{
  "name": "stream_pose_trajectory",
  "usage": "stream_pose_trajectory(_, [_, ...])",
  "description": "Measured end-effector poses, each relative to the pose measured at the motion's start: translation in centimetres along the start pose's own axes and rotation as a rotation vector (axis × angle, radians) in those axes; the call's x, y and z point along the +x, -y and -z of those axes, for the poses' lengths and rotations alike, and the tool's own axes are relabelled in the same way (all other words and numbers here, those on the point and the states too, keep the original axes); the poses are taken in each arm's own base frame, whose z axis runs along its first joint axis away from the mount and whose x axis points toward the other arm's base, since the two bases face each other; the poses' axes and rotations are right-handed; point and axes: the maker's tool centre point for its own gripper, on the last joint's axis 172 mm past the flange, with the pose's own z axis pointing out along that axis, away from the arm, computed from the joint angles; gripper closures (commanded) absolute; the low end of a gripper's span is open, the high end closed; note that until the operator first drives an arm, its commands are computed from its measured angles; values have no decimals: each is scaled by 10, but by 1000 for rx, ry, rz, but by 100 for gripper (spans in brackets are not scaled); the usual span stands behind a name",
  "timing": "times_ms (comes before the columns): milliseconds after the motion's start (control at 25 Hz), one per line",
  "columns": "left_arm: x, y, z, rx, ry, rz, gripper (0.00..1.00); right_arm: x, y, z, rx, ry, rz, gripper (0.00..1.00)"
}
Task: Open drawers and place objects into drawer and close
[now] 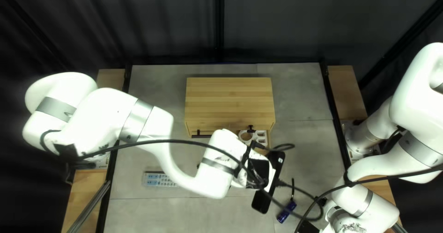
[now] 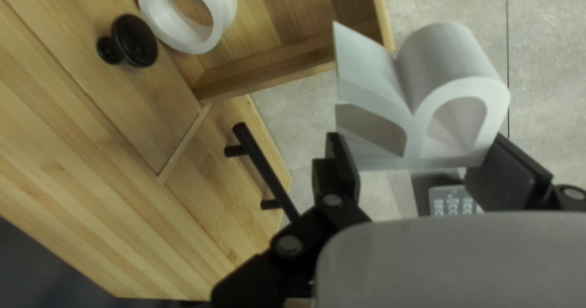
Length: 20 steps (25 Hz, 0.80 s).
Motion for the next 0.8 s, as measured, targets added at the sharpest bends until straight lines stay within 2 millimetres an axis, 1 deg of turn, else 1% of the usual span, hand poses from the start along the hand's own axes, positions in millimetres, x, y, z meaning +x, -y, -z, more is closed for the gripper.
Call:
stream_pose_trajectory(160, [10, 5, -6, -17, -6, 24, 100, 0, 0, 0, 0, 0, 0, 0])
stream_pose_trajectory(280, [15, 9, -15, -30, -13, 31, 100, 0, 0, 0, 0, 0, 0, 0])
stream_pose_trajectory(440, [16, 12, -27, -48, -15, 39, 100, 0, 0, 0, 0, 0, 0, 0])
stream_pose_trajectory(800, [17, 28, -32, -49, 1, 32, 100, 0, 0, 0, 0, 0, 0, 0])
